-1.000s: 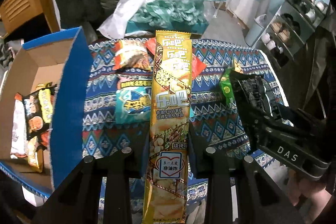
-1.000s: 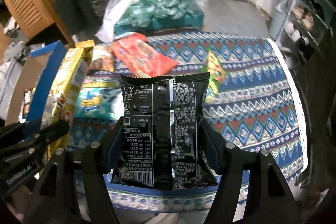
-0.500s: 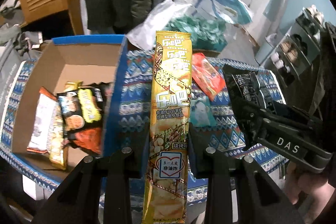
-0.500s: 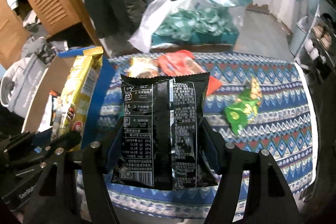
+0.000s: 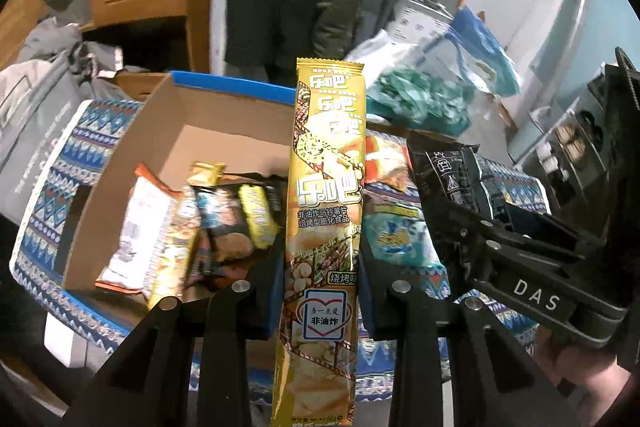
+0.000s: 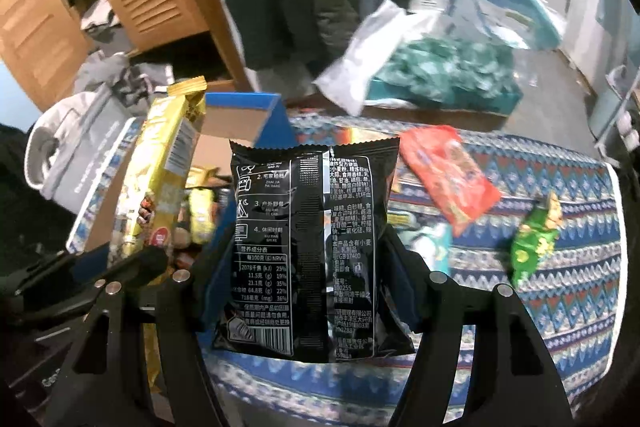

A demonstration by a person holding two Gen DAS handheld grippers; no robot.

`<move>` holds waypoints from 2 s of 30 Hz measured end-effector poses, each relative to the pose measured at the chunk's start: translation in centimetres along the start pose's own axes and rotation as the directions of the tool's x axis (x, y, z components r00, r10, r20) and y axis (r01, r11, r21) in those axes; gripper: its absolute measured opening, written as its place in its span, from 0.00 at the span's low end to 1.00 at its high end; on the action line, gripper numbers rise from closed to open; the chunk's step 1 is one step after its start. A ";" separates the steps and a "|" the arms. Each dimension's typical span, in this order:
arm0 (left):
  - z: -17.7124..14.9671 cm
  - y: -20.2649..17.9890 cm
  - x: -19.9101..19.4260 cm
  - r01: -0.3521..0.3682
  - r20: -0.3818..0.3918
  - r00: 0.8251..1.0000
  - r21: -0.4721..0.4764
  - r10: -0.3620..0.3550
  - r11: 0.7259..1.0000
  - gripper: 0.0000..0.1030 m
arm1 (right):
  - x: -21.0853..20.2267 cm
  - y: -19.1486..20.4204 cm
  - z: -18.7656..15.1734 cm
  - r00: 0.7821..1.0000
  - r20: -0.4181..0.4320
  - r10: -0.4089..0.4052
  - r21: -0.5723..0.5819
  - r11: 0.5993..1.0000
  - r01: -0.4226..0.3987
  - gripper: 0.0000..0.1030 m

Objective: Organize snacks
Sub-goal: 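Carry the black bag and yellow stick pack over the cardboard box, then open both tools to release the bags into the box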

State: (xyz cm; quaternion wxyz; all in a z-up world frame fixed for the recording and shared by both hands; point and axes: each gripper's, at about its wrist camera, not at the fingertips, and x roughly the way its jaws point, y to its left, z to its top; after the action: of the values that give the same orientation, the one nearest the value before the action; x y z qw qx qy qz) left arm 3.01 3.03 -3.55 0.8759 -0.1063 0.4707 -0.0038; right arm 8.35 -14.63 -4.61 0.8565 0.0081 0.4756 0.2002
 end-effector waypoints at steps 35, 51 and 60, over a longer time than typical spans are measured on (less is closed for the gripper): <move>1.1 13.7 3.5 -0.160 -0.049 0.987 -0.266 0.152 0.951 0.31 | 9.7 11.5 2.9 0.985 -0.132 0.109 -0.118 0.985 -0.125 0.66; 1.3 12.1 2.6 -0.133 -0.015 0.991 -0.268 0.134 0.954 0.41 | 8.1 9.4 3.5 0.991 -0.097 0.094 -0.088 0.991 -0.103 0.73; 1.2 8.3 2.3 -0.091 0.000 0.996 -0.211 0.093 0.973 0.46 | 6.5 5.9 3.3 0.996 -0.065 0.056 -0.057 0.997 -0.060 0.73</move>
State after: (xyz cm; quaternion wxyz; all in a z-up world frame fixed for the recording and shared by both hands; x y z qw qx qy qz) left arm 4.54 11.07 -6.40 0.8611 -0.1767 0.4686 0.0872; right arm 12.16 -6.37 -6.90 0.8348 -0.0096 0.4958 0.2392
